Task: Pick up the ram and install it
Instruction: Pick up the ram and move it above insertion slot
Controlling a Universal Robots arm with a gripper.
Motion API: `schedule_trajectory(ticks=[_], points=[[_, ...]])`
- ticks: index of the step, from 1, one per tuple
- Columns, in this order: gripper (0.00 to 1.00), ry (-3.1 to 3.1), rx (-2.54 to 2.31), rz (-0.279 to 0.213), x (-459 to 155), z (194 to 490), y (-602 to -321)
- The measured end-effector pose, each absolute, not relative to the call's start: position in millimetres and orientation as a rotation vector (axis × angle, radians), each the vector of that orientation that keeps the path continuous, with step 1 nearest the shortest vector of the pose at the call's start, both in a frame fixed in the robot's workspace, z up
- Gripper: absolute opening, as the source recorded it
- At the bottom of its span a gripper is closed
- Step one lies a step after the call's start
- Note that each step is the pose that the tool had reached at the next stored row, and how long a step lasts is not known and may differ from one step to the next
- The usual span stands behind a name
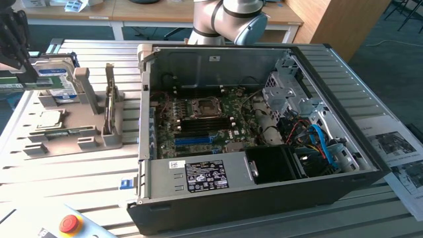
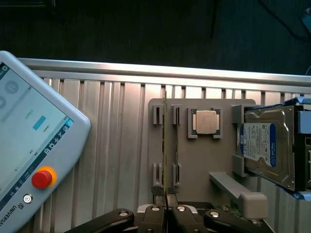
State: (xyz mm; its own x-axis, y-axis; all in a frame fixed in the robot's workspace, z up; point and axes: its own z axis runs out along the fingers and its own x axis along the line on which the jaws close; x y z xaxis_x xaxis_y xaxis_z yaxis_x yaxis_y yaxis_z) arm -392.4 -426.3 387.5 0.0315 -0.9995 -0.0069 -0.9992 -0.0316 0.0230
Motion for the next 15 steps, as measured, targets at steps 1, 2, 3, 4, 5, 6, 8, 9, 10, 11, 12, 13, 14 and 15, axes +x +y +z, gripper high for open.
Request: schedule_trajectory(ticks=[1, 2, 3, 4, 5, 6, 8, 9, 10, 11, 12, 13, 14, 15], points=[[0.12, -2.178, 2.248, -0.033, -392.4, 388.8, -426.4], [0.12, -2.178, 2.248, -0.033, -392.4, 390.2, -426.3], [0.12, -2.178, 2.248, -0.033, -392.4, 391.5, -426.3], [0.12, -2.178, 2.248, -0.033, -392.4, 392.7, -426.4], [0.12, -2.178, 2.248, -0.033, -392.4, 393.7, -426.4], [0.12, -2.178, 2.248, -0.033, -392.5, 394.9, -426.3], [0.12, -2.178, 2.248, -0.033, -392.4, 397.4, -426.3], [0.12, -2.178, 2.248, -0.033, -392.4, 398.7, -426.4], [0.12, -2.178, 2.248, -0.033, -392.4, 400.1, -426.3], [0.12, -2.178, 2.248, -0.033, -392.4, 401.3, -426.4], [0.12, -2.178, 2.248, -0.033, -392.5, 402.5, -426.4], [0.12, -2.178, 2.248, -0.033, -392.4, 403.5, -426.3], [0.12, -2.178, 2.248, -0.033, -392.4, 405.0, -426.3], [0.12, -2.178, 2.248, -0.033, -392.4, 406.1, -426.4]])
